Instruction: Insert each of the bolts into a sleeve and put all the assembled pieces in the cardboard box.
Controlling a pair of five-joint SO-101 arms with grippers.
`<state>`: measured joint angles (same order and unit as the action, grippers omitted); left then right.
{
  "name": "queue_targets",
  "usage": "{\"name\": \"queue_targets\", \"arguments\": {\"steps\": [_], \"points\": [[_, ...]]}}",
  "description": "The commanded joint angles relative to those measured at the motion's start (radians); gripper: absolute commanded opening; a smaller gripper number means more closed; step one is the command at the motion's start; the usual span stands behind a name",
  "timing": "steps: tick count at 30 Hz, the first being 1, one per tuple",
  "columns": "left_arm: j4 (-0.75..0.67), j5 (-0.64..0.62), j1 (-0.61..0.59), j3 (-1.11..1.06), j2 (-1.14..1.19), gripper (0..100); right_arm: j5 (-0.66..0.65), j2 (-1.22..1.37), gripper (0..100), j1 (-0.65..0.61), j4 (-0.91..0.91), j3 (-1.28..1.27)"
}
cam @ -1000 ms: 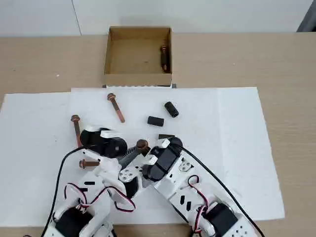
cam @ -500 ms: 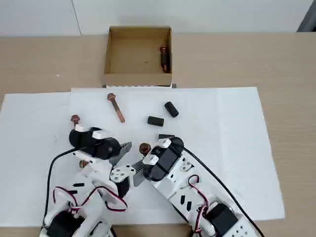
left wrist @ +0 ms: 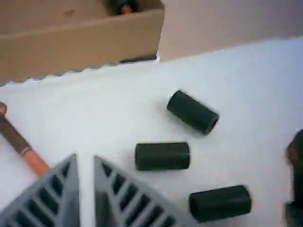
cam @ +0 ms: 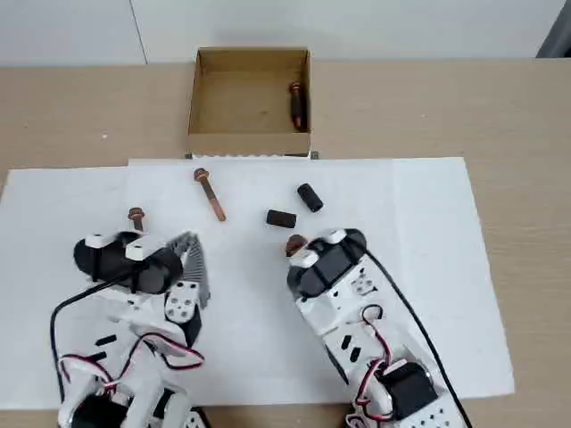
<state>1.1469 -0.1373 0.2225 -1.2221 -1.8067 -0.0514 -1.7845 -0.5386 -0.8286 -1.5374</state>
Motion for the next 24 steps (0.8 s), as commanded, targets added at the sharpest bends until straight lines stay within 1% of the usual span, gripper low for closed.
{"name": "queue_targets", "arguments": {"steps": [1, 4, 6, 10, 16, 20, 24], "points": [[0.003, 0.089, -0.081, -0.076, -0.009, 1, 0.071, 0.008, 0.2, 0.073, 0.031, 0.026], [-0.018, 0.146, -0.163, -0.157, -0.009, 1, 0.15, 0.013, 0.2, 0.128, 0.03, 0.077], [-0.038, 0.158, -0.203, -0.197, -0.009, 1, 0.158, 0.021, 0.2, 0.143, 0.03, 0.112], [-0.046, 0.16, -0.216, -0.268, -0.009, 1, 0.164, 0.133, 0.2, 0.145, 0.031, 0.213], [-0.043, 0.16, -0.215, -0.315, -0.009, 1, 0.212, 0.509, 0.2, 0.145, 0.033, 0.502], [-0.041, 0.16, -0.216, -0.334, -0.009, 1, 0.212, 0.779, 0.2, 0.145, 0.045, 0.7], [-0.043, 0.16, -0.221, -0.384, -0.009, 1, 0.203, 1.03, 0.2, 0.147, 0.104, 0.896]]}}
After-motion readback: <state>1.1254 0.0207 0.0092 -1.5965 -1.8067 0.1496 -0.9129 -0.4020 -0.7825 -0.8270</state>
